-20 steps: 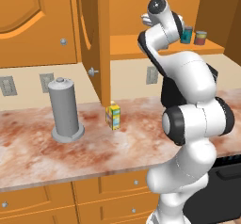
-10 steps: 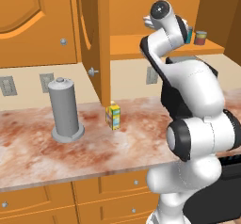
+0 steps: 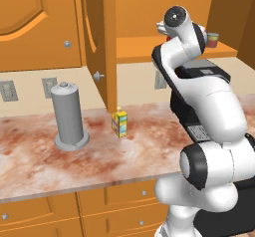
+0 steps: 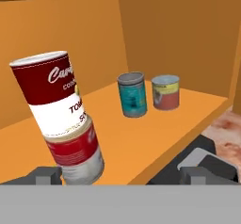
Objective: Stack two cans on top of the other two cans in the cabinet.
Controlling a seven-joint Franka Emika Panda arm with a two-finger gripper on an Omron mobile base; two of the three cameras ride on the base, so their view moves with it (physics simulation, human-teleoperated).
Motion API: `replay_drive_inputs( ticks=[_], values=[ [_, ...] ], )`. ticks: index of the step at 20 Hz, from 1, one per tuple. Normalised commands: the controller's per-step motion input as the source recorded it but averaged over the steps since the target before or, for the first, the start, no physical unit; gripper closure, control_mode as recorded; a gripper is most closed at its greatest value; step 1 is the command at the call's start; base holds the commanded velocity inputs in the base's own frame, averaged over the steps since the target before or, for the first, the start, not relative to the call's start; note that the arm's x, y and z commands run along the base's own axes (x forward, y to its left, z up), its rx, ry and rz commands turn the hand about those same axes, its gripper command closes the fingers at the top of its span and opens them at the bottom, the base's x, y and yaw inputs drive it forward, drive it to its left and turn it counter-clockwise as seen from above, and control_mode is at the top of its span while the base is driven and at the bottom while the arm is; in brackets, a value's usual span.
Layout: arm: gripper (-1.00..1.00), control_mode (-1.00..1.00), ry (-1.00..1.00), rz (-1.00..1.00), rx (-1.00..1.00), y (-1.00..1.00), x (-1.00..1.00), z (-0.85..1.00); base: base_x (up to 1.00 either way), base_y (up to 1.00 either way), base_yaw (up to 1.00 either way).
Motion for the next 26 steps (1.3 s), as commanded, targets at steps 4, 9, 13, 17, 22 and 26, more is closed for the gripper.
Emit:
replay_drive_inputs(
  ticks=[4,9,13,17,22,26],
  values=[
    [-1.00,-1.00,0.00,0.00,0.00,-0.35,-0.43,0.00,0.00,0.00,0.00],
    [-1.00,-1.00,0.00,0.03,0.00,-0.47,-0.34,0.00,0.00,0.00,0.00],
    [-1.00,-1.00,0.03,0.01,0.00,-0.51,-0.19,0.00,0.00,0.00,0.00],
    [-1.00,-1.00,0.11,0.00,0.00,-0.45,0.03,0.00,0.00,0.00,0.00],
    [-1.00,-1.00,0.09,0.00,0.00,-0.33,0.17,-0.06,0.00,0.00,0.00],
    [-1.00,-1.00,0.00,0.00,0.00,-0.36,0.11,-0.02,0.00,0.00,0.00]
  ],
)
